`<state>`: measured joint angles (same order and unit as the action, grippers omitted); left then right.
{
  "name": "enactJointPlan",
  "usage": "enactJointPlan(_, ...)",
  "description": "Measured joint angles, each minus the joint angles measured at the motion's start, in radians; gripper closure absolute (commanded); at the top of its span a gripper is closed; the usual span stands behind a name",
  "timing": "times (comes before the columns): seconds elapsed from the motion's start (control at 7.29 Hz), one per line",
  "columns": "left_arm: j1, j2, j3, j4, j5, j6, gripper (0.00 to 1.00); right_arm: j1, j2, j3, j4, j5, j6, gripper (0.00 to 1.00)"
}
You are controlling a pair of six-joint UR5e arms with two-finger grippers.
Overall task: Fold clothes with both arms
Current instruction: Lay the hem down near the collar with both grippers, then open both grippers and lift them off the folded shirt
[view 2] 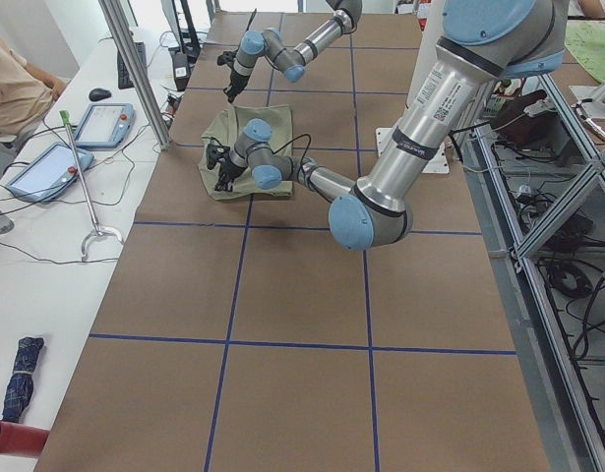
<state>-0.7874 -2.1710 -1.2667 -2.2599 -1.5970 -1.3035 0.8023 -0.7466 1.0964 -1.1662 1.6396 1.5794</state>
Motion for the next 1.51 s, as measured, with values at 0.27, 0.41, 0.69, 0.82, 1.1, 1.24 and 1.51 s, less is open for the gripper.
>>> enactJointPlan(0.27,-0.001,0.004,0.010,-0.020,0.000,0.001,1.00,0.002,0.016,-0.033,0.014,0.000,0.000,1.00)
enactJointPlan(0.41,-0.001,0.006,0.011,-0.023,0.000,0.001,1.00,0.002,0.022,-0.044,0.015,0.000,0.000,1.00)
enactJointPlan(0.69,-0.001,0.007,0.012,-0.024,0.000,0.001,0.82,0.003,0.027,-0.061,0.016,0.000,0.000,0.98)
enactJointPlan(0.82,-0.001,0.008,0.014,-0.024,0.000,0.001,0.76,0.003,0.027,-0.064,0.016,-0.001,-0.001,0.83)
enactJointPlan(1.1,-0.001,0.011,0.017,-0.024,-0.002,0.001,0.51,0.002,0.028,-0.066,0.016,-0.004,-0.001,0.56)
enactJointPlan(1.24,-0.001,0.011,0.016,-0.030,-0.005,0.009,0.50,0.002,0.031,-0.066,0.017,-0.004,-0.001,0.50)
enactJointPlan(1.51,-0.007,0.013,0.013,-0.073,-0.011,0.040,0.46,0.005,0.041,-0.057,0.017,-0.004,0.001,0.43)
